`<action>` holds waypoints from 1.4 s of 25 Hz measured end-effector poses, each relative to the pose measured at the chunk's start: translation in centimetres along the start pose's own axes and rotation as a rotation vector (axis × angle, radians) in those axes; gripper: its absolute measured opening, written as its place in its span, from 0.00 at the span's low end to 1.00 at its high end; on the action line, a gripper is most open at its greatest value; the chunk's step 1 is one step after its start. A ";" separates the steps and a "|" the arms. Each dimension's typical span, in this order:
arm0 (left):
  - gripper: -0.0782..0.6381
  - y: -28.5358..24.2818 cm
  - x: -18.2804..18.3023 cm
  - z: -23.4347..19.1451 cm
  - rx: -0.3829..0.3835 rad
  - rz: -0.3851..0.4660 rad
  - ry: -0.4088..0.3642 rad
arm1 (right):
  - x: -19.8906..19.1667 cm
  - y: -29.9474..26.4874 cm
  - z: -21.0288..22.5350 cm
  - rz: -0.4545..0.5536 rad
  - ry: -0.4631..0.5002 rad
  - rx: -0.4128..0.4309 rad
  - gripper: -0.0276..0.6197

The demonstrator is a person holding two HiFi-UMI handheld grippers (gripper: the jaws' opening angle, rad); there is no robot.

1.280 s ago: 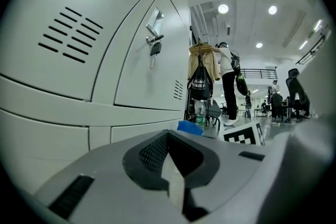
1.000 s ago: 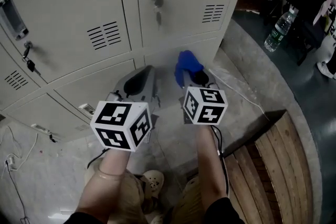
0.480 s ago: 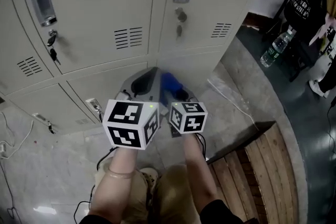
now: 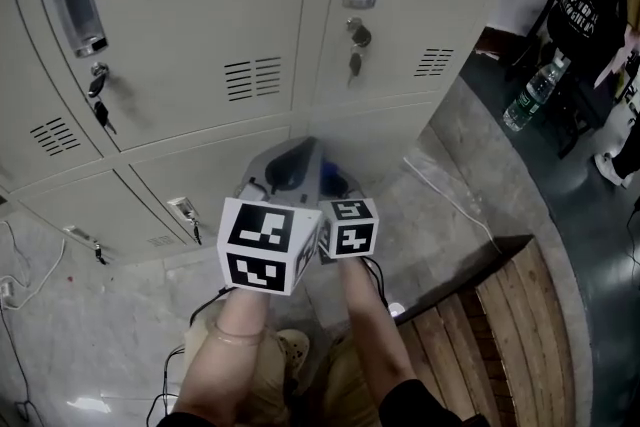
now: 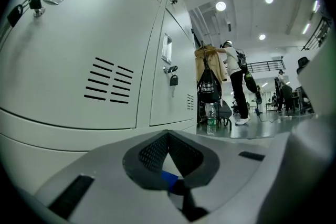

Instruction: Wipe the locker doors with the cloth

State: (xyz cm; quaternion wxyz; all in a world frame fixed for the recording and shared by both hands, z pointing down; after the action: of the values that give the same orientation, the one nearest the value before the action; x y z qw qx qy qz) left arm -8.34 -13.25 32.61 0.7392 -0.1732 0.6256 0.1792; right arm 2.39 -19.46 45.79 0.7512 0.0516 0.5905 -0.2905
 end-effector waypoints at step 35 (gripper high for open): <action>0.12 -6.0 -4.7 0.7 -0.155 -0.063 -0.044 | 1.8 2.3 15.0 0.200 -0.164 -0.208 0.18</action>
State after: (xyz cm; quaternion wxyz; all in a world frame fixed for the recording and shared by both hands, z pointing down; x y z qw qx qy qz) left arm -5.59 -18.39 37.50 0.7425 -0.2455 0.5875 0.2078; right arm 16.59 -24.55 48.02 0.8233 0.0082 0.5462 -0.1546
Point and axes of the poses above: the fingertips, and each gripper's own axes: y backward along the fingers, z to its right, x out of its top, the point moved 10 cm from there along y, backward along the fingers, and after that the axes turned 13 degrees about -y, right-handed, at the moved point
